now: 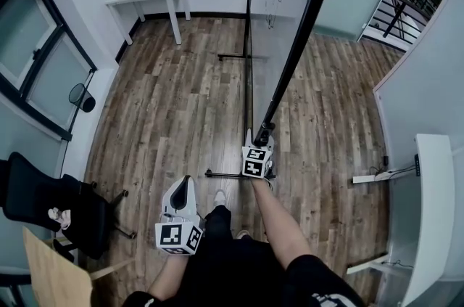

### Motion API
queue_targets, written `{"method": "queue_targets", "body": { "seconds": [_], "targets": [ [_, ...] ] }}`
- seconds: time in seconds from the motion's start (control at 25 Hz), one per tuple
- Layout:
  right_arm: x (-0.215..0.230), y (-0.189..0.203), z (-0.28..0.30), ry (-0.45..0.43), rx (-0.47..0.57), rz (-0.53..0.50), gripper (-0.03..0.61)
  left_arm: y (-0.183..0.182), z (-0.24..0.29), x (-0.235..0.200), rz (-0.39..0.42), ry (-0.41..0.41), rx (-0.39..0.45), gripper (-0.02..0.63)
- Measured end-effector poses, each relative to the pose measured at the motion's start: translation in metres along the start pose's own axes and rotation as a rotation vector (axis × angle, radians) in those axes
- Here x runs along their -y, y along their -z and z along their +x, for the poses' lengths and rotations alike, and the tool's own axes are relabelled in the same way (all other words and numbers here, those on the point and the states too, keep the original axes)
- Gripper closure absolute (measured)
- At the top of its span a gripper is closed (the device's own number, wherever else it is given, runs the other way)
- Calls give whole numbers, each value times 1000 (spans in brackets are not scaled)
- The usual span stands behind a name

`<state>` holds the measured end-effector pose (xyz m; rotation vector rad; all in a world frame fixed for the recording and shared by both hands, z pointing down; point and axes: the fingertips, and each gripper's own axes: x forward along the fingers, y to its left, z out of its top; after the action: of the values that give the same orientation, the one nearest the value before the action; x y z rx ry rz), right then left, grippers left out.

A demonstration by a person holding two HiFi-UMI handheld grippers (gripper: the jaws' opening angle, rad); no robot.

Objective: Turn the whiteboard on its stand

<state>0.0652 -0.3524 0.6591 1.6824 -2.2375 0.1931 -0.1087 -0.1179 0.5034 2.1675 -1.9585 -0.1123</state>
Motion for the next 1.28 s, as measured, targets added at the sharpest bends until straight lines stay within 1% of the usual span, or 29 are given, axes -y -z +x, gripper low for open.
{"method": "queue_targets", "body": {
  "seconds": [0.2, 0.32, 0.44, 0.6, 0.76, 1.0, 1.28],
  "targets": [
    [0, 21, -44, -13, 2, 0, 449, 22, -50, 24, -19, -17, -12, 597],
    [0, 30, -69, -19, 8, 0, 449, 30, -73, 35, -7, -10, -15, 597],
    [-3, 36, -91, -32, 8, 7, 449, 32, -91, 43, 1, -11, -12, 597],
    [-6, 45, -113, -44, 5, 10, 449, 25, -111, 52, 5, -8, 0, 597],
    [-7, 51, -137, -41, 4, 3, 449, 23, -125, 62, 18, 7, -6, 597],
    [-14, 60, -165, -28, -1, -5, 449, 28, -132, 63, 22, 45, -31, 597],
    [-44, 68, -204, -19, 7, -1, 451, 29, -136, 59, 26, 119, -52, 597]
  ]
}}
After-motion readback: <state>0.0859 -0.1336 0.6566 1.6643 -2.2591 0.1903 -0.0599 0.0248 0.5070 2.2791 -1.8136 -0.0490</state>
